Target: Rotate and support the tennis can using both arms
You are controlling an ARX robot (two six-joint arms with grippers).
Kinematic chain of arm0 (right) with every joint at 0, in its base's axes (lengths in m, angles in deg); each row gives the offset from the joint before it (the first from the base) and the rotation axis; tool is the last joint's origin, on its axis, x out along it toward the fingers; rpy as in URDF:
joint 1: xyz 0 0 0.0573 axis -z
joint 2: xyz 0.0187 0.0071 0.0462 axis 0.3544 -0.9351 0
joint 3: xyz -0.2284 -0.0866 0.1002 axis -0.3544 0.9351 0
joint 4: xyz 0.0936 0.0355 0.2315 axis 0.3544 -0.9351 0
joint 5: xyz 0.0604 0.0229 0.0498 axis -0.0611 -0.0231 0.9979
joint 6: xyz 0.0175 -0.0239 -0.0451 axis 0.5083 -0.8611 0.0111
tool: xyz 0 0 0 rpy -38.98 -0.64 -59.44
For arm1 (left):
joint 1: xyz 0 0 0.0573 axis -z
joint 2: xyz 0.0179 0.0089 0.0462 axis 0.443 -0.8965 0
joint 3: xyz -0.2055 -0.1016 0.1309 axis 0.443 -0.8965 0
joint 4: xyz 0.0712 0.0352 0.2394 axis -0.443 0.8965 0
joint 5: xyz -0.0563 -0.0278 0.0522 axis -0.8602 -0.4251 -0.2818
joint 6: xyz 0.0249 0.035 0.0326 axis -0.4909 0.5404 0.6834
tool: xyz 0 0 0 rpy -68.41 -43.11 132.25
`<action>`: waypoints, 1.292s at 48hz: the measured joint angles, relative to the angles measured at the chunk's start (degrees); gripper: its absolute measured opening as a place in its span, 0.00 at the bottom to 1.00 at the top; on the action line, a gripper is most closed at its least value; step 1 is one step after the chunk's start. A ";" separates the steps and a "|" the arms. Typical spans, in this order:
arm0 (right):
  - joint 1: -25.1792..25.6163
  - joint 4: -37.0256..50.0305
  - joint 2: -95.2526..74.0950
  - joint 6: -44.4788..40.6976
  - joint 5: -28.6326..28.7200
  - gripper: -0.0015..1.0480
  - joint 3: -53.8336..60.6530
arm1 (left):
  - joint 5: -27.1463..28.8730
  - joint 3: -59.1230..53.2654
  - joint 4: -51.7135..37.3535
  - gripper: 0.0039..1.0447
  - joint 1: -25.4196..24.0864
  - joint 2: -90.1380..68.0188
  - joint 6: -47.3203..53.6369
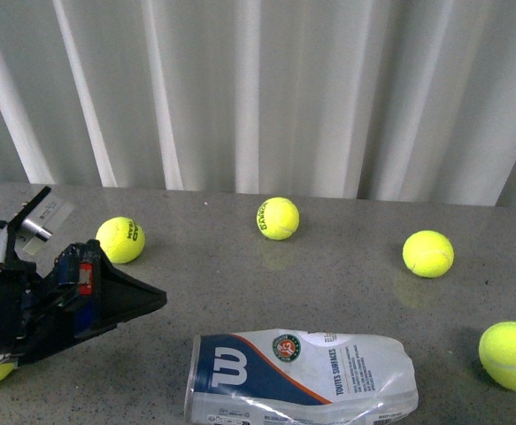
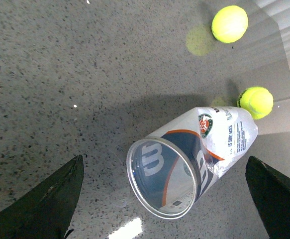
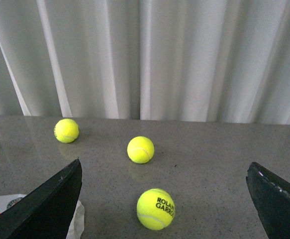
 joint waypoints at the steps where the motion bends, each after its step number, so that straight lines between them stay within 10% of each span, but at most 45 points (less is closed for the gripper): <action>1: 0.00 0.00 0.00 0.00 0.00 0.93 0.00 | -0.04 0.02 -0.04 0.94 0.31 -0.09 -0.13; 57: 0.00 0.00 0.00 0.00 0.00 0.93 0.00 | 2.05 3.78 -14.05 0.94 12.81 -11.28 -16.06; 62: 0.00 0.00 0.00 0.00 0.00 0.93 0.00 | 1.38 3.85 -14.88 0.74 12.81 -10.99 -18.86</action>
